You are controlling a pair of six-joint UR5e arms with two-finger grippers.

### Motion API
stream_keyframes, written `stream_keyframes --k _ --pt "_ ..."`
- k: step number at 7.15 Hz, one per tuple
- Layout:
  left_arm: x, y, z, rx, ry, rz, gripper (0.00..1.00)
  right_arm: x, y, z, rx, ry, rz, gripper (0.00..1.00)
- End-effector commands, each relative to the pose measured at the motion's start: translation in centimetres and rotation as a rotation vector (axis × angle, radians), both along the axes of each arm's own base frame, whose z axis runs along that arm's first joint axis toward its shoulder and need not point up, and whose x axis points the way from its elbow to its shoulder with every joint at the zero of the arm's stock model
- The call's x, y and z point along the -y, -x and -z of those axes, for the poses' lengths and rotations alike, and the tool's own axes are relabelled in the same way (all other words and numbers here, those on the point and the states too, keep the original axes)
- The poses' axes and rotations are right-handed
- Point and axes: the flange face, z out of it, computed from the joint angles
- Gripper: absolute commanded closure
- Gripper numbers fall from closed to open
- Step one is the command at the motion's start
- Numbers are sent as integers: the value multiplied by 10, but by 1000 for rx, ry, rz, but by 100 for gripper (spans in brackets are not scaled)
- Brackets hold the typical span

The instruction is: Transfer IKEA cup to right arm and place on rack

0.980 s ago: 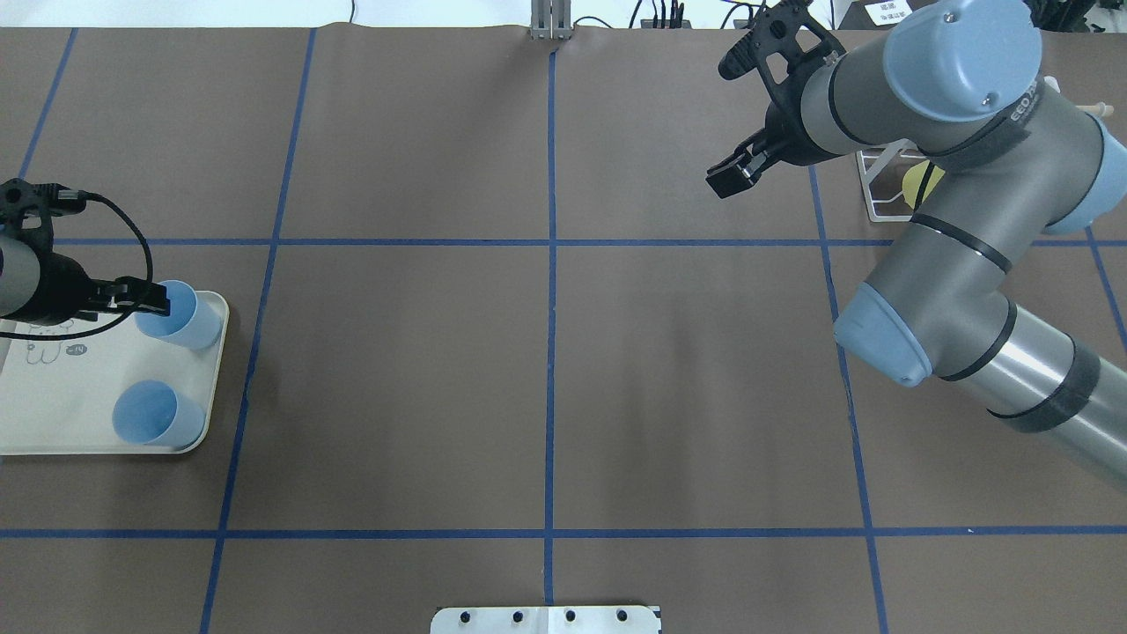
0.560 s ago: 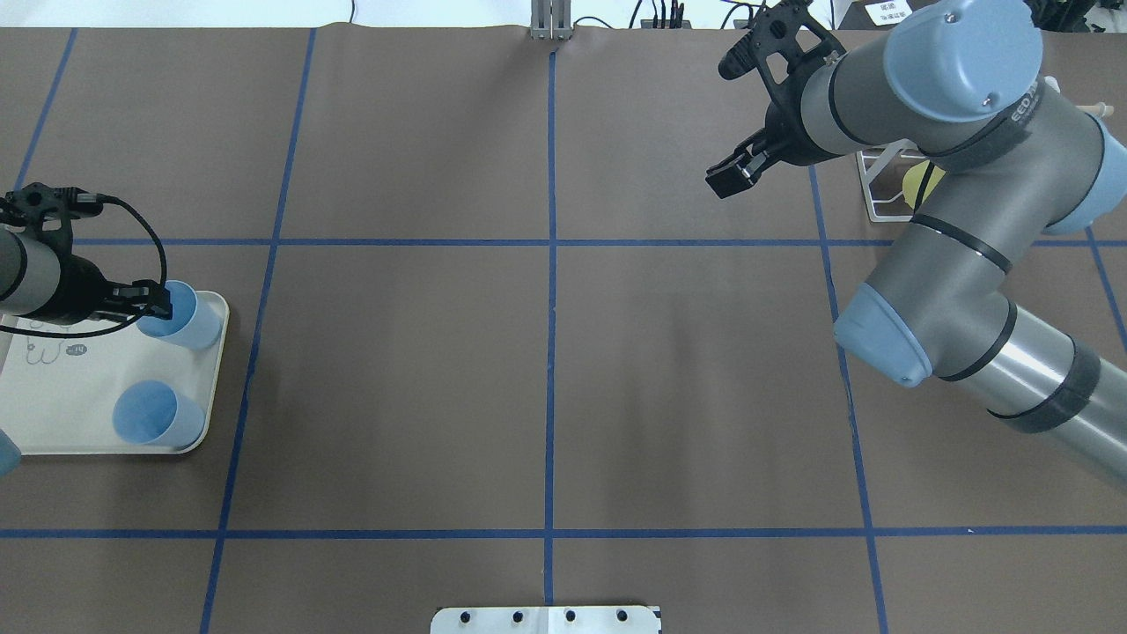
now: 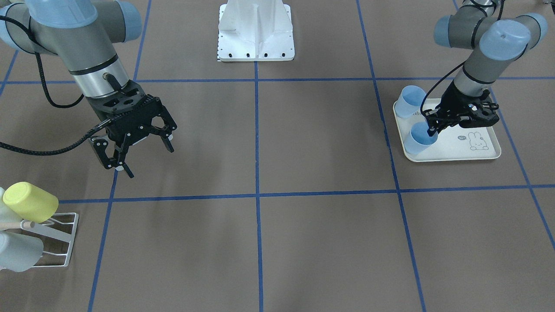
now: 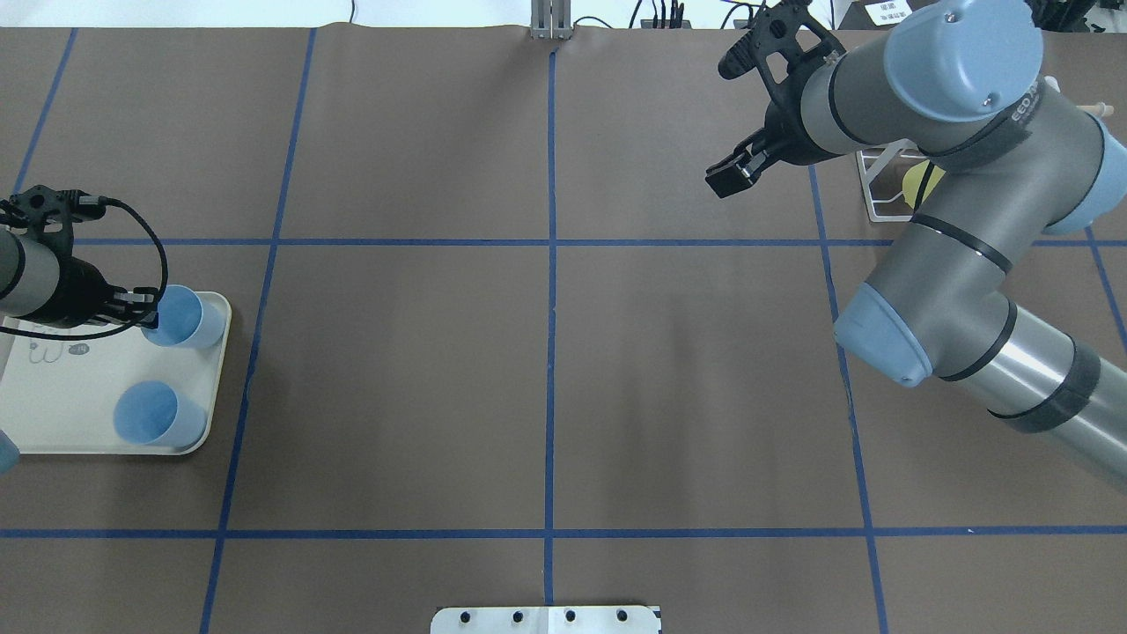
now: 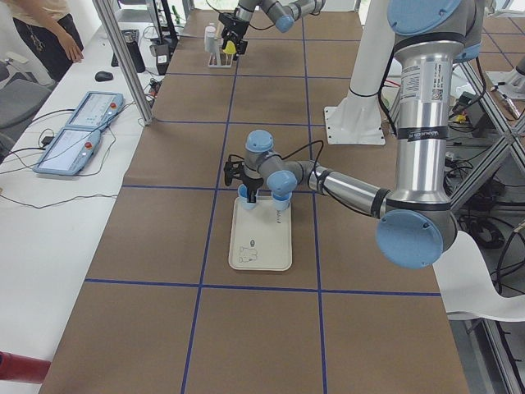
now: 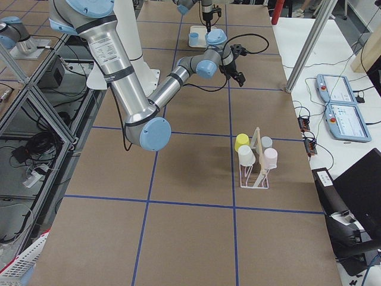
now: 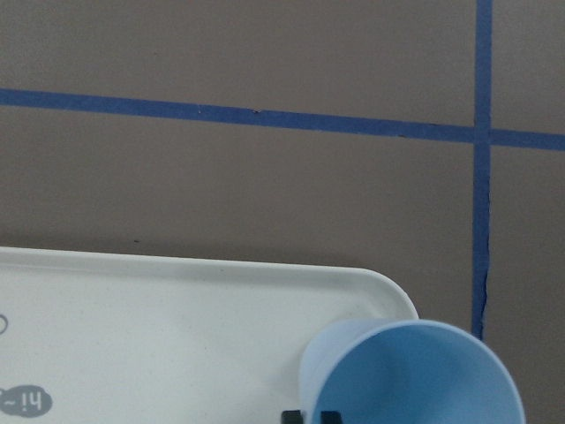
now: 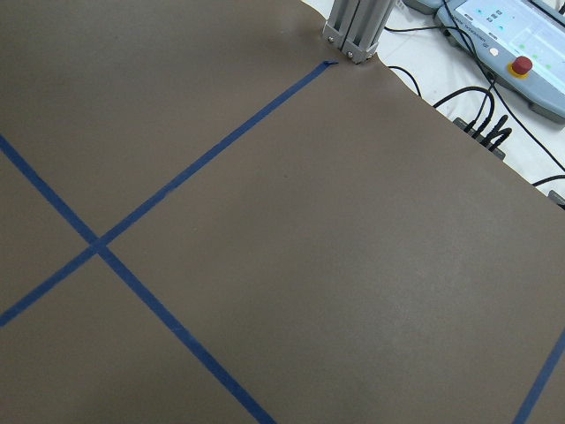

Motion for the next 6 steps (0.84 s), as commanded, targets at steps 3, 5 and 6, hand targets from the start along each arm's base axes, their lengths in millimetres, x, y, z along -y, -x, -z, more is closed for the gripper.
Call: stream_keyframes --k 3,5,6 --pt "10 25 13 -15 -11 46 100 -3 4 1 5 -7 8 0" --pt "30 61 30 -41 -29 130 100 -7 17 16 19 -25 28 0" --pt "46 67 61 -116 -8 162 100 -13 29 25 29 -35 49 0"
